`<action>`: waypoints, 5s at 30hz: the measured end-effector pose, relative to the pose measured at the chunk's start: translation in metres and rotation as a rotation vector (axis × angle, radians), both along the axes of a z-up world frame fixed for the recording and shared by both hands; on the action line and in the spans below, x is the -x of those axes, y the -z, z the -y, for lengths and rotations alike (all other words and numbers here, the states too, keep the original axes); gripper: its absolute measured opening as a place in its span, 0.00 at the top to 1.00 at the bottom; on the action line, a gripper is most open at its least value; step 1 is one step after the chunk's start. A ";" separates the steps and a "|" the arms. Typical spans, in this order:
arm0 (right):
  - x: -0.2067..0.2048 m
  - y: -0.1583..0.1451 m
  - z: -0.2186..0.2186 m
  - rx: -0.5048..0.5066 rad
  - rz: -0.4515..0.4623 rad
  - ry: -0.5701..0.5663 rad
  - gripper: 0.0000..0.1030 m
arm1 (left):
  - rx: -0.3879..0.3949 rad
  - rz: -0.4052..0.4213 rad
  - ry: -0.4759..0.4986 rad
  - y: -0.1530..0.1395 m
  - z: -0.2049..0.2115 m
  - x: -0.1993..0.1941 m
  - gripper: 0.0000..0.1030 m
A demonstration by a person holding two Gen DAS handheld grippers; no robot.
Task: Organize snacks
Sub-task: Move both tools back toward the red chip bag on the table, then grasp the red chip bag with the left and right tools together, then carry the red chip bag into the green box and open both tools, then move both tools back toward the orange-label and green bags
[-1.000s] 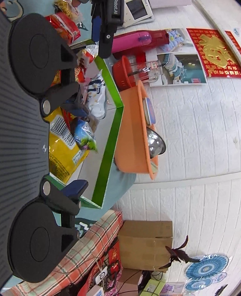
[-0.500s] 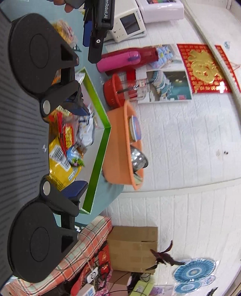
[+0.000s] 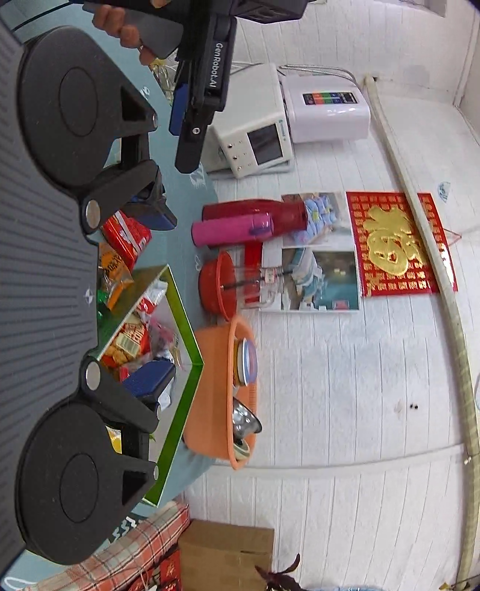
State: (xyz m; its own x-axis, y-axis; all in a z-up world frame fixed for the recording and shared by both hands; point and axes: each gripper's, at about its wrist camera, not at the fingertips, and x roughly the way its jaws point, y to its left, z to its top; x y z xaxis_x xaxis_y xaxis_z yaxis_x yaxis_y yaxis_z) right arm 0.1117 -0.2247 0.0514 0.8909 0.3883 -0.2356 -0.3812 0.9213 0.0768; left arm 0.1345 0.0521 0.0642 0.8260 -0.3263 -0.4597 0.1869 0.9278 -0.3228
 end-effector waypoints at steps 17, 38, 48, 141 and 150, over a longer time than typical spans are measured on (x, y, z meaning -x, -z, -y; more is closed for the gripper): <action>-0.021 0.057 -0.035 -0.014 -0.244 -0.074 0.00 | 0.029 -0.085 -0.008 0.067 -0.017 -0.069 0.00; -0.050 0.091 -0.035 -0.031 -0.369 -0.094 0.00 | -0.205 -0.111 0.062 0.114 0.012 -0.078 0.00; -0.027 0.103 -0.048 -0.008 -0.409 -0.182 0.00 | 0.164 -0.213 0.078 0.112 -0.024 -0.003 0.00; -0.089 0.026 0.003 0.063 -0.074 0.028 0.00 | 0.052 -0.049 0.067 0.027 0.068 -0.095 0.00; -0.047 0.017 0.002 0.055 -0.089 0.016 0.00 | 0.012 -0.046 0.073 0.022 0.063 -0.053 0.00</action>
State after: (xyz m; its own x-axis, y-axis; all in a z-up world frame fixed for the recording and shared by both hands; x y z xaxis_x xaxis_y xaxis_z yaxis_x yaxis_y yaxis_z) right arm 0.1591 -0.2263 0.0341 0.8714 0.3587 -0.3347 -0.3604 0.9309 0.0594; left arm 0.1872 -0.0105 0.0421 0.7779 -0.3900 -0.4927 0.2381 0.9086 -0.3433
